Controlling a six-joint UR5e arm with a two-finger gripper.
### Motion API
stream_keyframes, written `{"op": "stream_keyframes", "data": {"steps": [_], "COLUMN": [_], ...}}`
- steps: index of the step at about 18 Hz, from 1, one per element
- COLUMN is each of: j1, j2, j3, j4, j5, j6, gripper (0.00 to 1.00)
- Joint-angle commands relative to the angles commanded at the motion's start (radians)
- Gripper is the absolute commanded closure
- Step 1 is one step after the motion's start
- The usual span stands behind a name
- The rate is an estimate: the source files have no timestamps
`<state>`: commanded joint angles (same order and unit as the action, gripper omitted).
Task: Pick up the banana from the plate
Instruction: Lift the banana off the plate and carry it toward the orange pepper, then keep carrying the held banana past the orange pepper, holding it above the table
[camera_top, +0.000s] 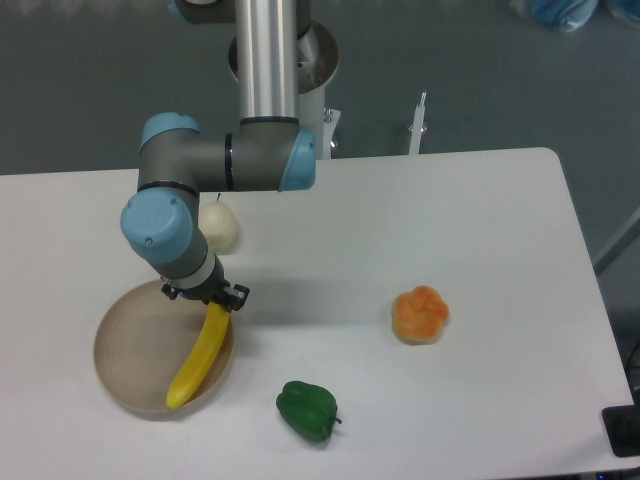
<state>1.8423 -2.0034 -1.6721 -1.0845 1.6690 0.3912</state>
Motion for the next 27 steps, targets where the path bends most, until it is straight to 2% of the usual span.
{"op": "stream_keyframes", "data": {"steps": [4,6,8,9,11,13,17,19,21,24,27], "j1": [0.012,0.037,0.075,0.113,0.152,0.239,0.365,0.431,0.472,0.524,0.548], "j2": [0.035,0.04,0.069,0.078,0.078,0.08,0.078,0.074,0.055,0.0,-0.078], "j3": [0.014,0.023,0.035,0.075,0.11,0.118,0.12,0.13,0.169,0.271,0.382], "j4": [-0.006,-0.006,0.008,0.002,-0.002,-0.005,-0.009,-0.037,-0.107,-0.214,-0.245], "j5": [-0.008,-0.009,-0.009,-0.017,-0.023,-0.063,-0.067,-0.08,-0.081,-0.094,-0.094], "j6": [0.017,0.018,0.034,0.088,0.168,0.303,0.538,0.609,0.702,0.794,0.802], "gripper": [0.87,0.87,0.87,0.87,0.87,0.9,0.94,0.95,0.95,0.95,0.95]}}
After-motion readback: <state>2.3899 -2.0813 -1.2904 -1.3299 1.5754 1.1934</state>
